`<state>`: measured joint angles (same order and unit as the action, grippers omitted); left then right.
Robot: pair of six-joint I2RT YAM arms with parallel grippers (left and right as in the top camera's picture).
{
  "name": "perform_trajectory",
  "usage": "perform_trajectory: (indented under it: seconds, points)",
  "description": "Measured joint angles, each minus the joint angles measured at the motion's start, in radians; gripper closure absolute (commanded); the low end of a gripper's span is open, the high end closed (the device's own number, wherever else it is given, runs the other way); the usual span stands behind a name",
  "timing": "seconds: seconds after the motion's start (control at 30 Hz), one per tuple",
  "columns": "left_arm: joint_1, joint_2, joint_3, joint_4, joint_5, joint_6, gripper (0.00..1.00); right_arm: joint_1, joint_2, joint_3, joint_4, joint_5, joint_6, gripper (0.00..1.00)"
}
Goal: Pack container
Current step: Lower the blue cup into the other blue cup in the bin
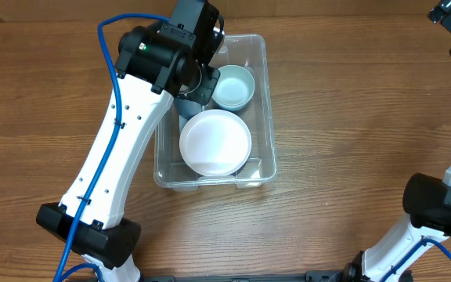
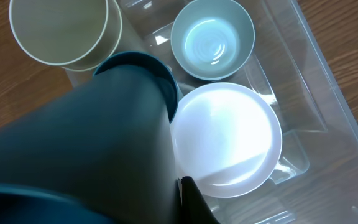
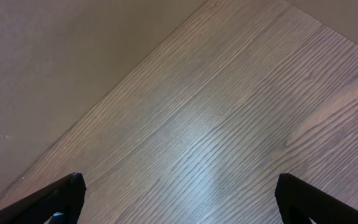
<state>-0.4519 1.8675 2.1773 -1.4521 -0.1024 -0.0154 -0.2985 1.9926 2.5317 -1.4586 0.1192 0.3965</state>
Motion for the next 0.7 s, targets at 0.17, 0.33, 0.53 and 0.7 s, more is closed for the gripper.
perform_trajectory:
  seconds: [0.17,0.33,0.53,0.7]
  points:
    - [0.0,0.0,0.0,0.004,-0.004,-0.007,0.31,0.0,0.0,0.0,0.0,0.0,0.0,0.0]
    - [0.0,0.0,0.0,0.025,-0.008,-0.008,0.32,0.0,0.0,0.0,0.0,0.0,0.0,0.0]
    - [0.008,0.0,0.0,0.053,-0.024,-0.008,0.33,0.0,0.0,0.0,0.0,0.0,0.0,0.0]
    - [0.05,0.0,0.0,0.036,-0.031,-0.043,0.21,0.0,0.0,0.0,0.0,0.0,0.0,0.0]
